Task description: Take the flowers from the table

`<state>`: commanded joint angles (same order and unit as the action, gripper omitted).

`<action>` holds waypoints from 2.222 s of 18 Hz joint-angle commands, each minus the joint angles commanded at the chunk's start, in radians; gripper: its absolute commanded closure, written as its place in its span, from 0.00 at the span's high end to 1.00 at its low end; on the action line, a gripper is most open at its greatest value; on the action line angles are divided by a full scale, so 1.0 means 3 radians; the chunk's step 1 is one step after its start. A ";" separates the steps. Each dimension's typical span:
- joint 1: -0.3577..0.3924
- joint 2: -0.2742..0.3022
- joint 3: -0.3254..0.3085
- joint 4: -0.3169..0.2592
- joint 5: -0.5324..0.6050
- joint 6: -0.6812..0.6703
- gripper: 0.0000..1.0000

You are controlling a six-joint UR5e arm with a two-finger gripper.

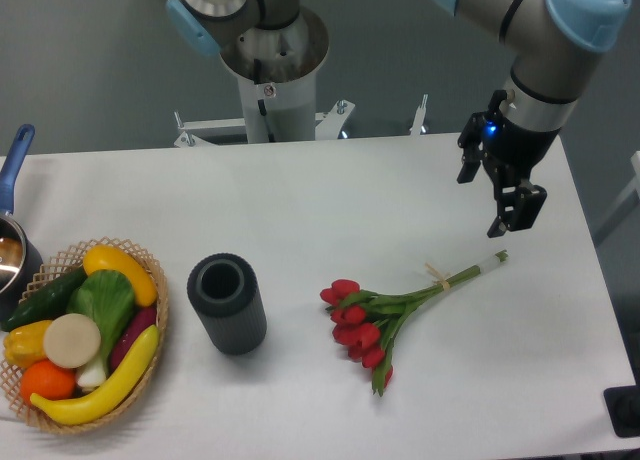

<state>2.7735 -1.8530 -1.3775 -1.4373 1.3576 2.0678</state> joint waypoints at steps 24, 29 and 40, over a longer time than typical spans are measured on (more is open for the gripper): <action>-0.0153 -0.0036 -0.0490 0.0174 -0.0302 -0.0793 1.00; -0.0250 -0.0153 -0.0603 0.0302 -0.0286 -0.1231 1.00; -0.0409 -0.0537 -0.0721 0.0976 -0.0281 -0.1692 1.00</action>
<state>2.6507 -2.0140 -1.5938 -1.1445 1.2732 1.5601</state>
